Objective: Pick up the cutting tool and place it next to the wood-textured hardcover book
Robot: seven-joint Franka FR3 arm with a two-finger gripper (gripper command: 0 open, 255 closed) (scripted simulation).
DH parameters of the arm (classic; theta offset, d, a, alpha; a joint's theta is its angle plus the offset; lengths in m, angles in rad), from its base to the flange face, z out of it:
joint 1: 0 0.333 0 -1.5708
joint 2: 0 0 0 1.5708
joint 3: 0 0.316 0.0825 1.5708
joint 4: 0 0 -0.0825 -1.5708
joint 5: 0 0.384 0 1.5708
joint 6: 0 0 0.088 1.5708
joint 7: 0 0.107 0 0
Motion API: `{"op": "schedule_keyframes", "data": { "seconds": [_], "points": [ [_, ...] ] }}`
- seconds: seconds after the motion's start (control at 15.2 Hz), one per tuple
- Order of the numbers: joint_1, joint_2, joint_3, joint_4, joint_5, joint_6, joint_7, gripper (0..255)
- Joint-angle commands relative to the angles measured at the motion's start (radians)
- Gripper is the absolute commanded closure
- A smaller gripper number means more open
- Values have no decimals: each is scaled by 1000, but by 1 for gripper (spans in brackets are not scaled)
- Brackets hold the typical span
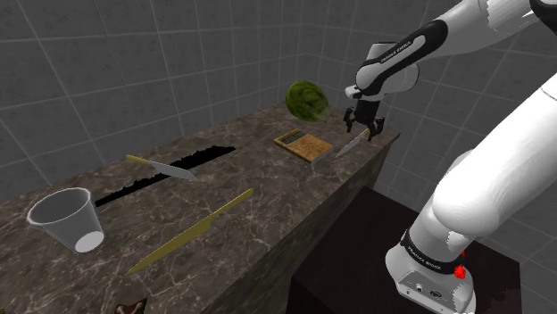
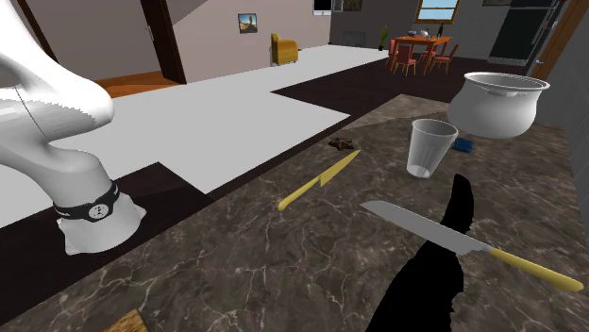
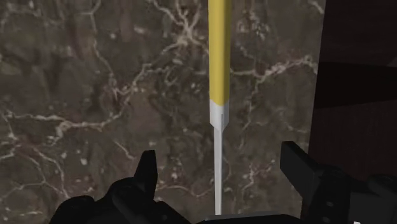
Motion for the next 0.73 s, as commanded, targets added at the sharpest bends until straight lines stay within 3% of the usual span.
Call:
{"op": "schedule_keyframes", "data": {
  "seconds": [0.0,0.13,0.66],
  "points": [
    [-5,-41,12,20,-16,-59,14,0],
    [-10,-83,28,50,-28,-128,25,0],
    [-11,-82,28,50,-28,-128,25,0]
  ]
}}
